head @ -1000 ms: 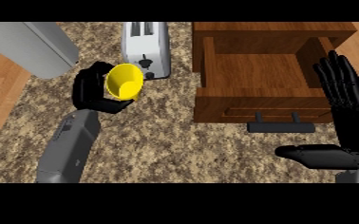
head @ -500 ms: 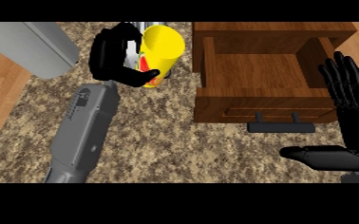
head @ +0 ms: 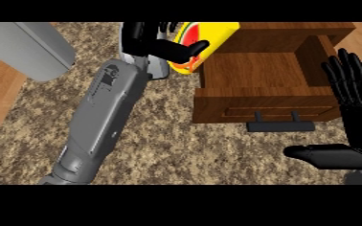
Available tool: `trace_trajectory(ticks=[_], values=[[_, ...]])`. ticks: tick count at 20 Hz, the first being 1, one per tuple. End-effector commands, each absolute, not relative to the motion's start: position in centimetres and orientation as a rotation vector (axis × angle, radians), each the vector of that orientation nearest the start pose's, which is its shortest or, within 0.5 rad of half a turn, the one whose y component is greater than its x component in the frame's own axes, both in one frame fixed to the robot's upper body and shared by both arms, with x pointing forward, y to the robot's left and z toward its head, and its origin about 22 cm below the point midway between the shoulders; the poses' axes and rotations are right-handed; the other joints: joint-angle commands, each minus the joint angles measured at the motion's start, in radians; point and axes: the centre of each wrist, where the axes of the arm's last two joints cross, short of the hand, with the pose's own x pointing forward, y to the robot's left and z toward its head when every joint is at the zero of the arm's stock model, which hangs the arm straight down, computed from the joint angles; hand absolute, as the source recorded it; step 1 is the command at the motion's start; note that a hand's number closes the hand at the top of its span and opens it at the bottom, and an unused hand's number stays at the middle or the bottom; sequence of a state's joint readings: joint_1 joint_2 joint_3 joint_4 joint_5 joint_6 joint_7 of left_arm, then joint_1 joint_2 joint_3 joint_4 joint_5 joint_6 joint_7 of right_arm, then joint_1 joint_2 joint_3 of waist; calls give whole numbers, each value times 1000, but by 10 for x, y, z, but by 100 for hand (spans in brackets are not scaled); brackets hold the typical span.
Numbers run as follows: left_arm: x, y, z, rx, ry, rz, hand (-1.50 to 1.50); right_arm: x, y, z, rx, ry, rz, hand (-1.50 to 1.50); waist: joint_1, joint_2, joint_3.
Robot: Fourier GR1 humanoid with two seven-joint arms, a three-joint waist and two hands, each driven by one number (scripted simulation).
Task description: Pick up the cup, place it into the drawer and close the drawer
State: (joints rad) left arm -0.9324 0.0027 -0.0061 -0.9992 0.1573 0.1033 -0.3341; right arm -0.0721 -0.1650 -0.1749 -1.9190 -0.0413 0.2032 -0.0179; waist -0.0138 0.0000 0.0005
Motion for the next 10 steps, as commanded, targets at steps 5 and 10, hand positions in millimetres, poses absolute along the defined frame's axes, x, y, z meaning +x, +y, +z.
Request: trace_trajectory(ticks=[5,10], values=[[424,42,175,-272,-2026,-154,150,246,-278,104,-58,-1987,247,-150,-21,6,0],[426,36,158,-272,-1972,-163,150,247,-311,93,-62,-2006,235,-150,-23,8,1]])
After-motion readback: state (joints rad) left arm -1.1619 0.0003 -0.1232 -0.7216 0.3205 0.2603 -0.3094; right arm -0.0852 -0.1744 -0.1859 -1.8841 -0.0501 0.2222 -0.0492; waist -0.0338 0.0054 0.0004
